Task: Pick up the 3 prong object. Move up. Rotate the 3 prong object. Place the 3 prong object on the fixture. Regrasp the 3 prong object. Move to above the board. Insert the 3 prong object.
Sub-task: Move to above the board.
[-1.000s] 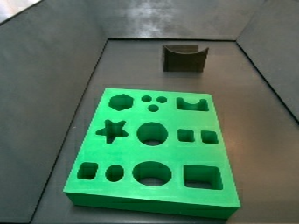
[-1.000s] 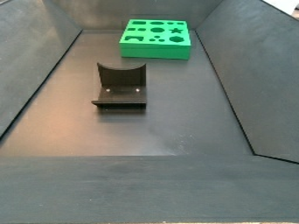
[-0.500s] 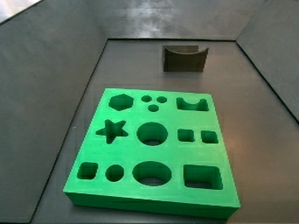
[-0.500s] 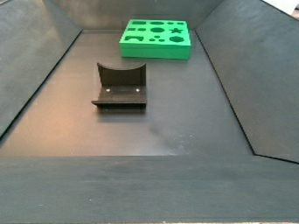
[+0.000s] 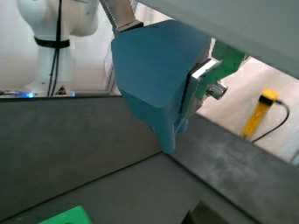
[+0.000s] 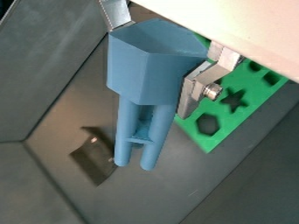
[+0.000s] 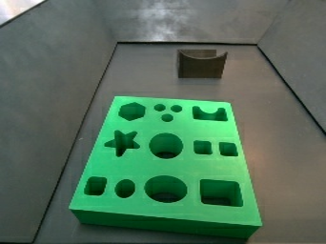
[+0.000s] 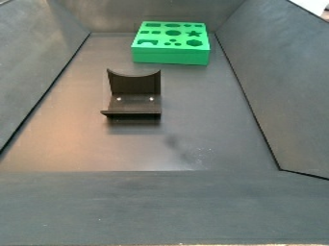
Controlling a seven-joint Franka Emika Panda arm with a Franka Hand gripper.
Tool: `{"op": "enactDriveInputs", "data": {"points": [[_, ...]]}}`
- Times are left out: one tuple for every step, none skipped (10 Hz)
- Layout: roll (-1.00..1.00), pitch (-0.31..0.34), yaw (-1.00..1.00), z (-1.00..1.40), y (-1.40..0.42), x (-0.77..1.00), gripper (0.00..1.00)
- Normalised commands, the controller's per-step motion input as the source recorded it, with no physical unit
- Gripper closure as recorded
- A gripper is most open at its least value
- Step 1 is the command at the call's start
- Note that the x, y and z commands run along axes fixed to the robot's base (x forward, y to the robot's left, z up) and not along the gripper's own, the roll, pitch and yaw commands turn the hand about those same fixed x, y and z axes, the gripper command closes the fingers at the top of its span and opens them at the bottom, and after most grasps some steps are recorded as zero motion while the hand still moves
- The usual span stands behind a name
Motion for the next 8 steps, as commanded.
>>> {"op": "enactDriveInputs", "data": {"points": [[-1.0, -0.173, -0.03, 0.0, 0.04, -0.25, 1.0], [-1.0, -0.19, -0.03, 0.01, 0.05, -0.2, 1.0], [-1.0, -0.22, -0.04, 0.0, 0.07, -0.17, 1.0], [-1.0, -0.241, -0.04, 0.01, 0.08, -0.16, 1.0], [-1.0, -0.27, -0.05, 0.01, 0.09, -0.15, 1.0], [-1.0, -0.29, -0.05, 0.0, 0.09, -0.15, 1.0], [-0.89, -0.297, -0.05, 0.0, 0.08, -0.14, 1.0], [-0.75, -0.27, -0.04, 0.0, 0.07, -0.13, 1.0]]}}
